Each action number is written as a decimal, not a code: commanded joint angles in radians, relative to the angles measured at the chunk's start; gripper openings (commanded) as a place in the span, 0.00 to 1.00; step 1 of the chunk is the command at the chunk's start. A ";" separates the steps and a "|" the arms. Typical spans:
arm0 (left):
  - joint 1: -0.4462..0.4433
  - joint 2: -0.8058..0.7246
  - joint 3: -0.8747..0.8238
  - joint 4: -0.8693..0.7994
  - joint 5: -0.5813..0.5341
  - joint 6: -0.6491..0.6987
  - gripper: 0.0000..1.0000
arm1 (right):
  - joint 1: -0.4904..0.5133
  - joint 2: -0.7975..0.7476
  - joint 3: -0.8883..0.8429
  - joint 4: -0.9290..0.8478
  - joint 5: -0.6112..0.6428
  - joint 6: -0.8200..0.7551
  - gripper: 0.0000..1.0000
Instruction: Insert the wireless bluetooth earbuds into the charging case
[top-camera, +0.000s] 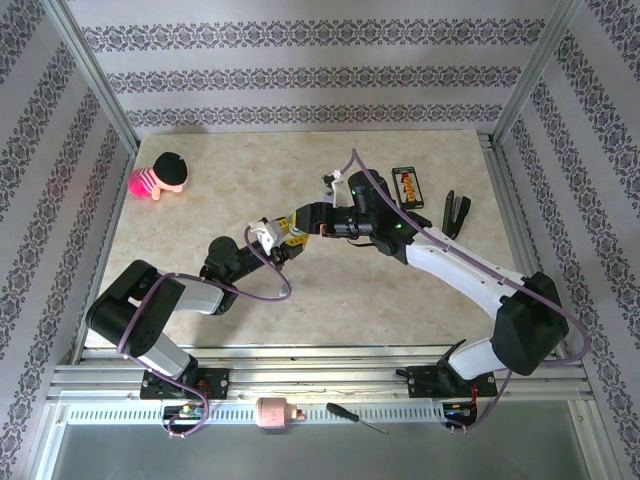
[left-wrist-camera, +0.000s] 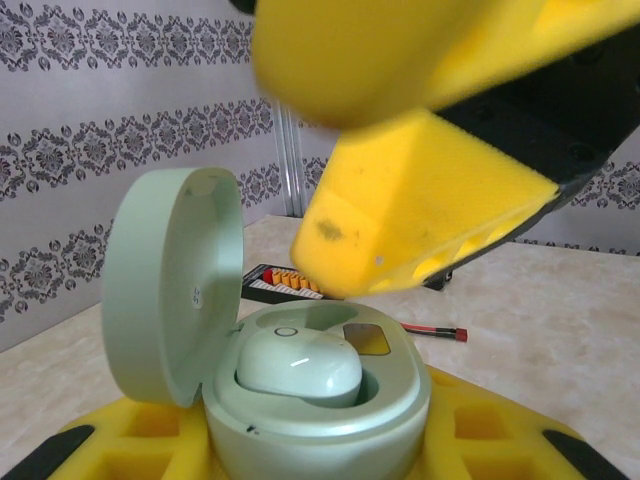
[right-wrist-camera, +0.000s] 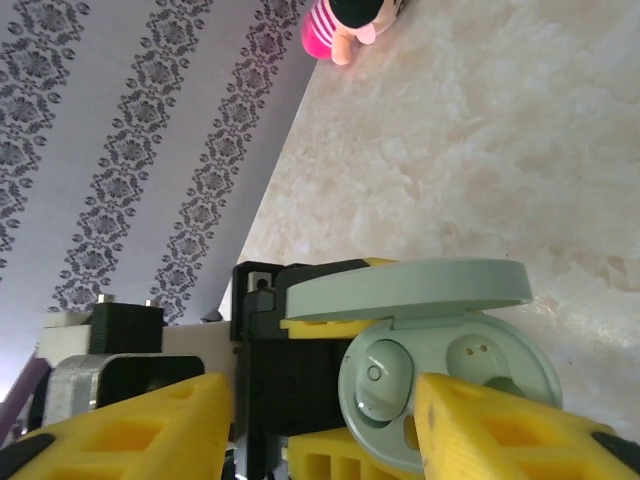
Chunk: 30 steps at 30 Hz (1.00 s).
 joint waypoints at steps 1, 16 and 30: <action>-0.014 -0.015 0.015 0.066 -0.008 0.018 0.26 | -0.008 -0.081 -0.025 -0.001 -0.001 -0.100 0.59; 0.208 -0.048 -0.066 0.066 -0.047 -0.058 0.26 | 0.038 -0.159 -0.169 -0.131 0.162 -0.356 0.67; 0.399 -0.065 -0.051 0.066 -0.035 -0.203 0.26 | 0.267 0.256 -0.095 -0.164 0.353 -0.409 0.56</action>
